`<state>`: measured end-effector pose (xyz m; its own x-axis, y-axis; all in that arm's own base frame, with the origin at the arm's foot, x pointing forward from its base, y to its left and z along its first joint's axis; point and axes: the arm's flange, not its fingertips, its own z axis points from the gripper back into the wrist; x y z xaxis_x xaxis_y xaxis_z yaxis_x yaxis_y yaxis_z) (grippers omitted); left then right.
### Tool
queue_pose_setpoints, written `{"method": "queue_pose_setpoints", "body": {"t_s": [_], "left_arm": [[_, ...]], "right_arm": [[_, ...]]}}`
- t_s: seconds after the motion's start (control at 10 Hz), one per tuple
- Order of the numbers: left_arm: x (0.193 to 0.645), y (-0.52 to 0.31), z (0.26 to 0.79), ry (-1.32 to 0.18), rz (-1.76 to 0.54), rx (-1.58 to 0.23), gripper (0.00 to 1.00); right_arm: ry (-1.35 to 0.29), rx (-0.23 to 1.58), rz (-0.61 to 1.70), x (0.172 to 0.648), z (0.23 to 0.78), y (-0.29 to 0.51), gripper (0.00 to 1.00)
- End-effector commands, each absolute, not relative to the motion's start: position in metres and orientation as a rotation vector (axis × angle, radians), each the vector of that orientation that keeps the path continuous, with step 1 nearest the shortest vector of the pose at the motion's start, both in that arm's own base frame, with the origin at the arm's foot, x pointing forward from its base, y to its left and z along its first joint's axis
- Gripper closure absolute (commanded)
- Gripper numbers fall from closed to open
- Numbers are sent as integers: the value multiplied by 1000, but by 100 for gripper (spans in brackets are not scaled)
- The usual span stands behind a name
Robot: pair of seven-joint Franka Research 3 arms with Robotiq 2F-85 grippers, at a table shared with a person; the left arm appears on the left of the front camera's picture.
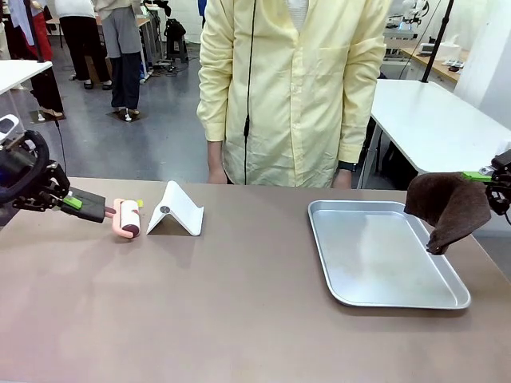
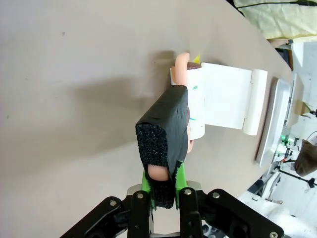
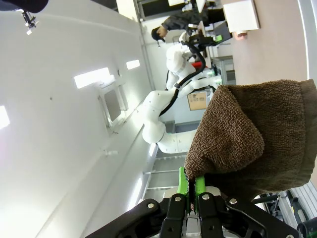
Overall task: Clean the surface of the table.
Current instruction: Clean the area not pointed to by the person.
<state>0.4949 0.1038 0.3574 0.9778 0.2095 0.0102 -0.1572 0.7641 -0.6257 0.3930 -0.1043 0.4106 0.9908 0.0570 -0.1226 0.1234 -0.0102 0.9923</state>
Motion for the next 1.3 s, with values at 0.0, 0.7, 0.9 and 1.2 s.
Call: {"method": "queue_pose_setpoints", "body": {"t_s": [0.0, 0.7, 0.9, 1.2], "left_arm": [[498, 111, 335, -58, 230, -596, 80], [433, 178, 420, -368, 119, -1110, 80], [404, 201, 430, -345, 68, -1190, 80], [351, 214, 435, -256, -34, -1198, 80]], "right_arm": [[147, 1586, -40, 392, 413, -104, 95], [147, 1586, -40, 392, 413, -104, 95], [147, 1586, -40, 392, 413, -104, 95], [147, 1586, -40, 392, 413, -104, 95]]}}
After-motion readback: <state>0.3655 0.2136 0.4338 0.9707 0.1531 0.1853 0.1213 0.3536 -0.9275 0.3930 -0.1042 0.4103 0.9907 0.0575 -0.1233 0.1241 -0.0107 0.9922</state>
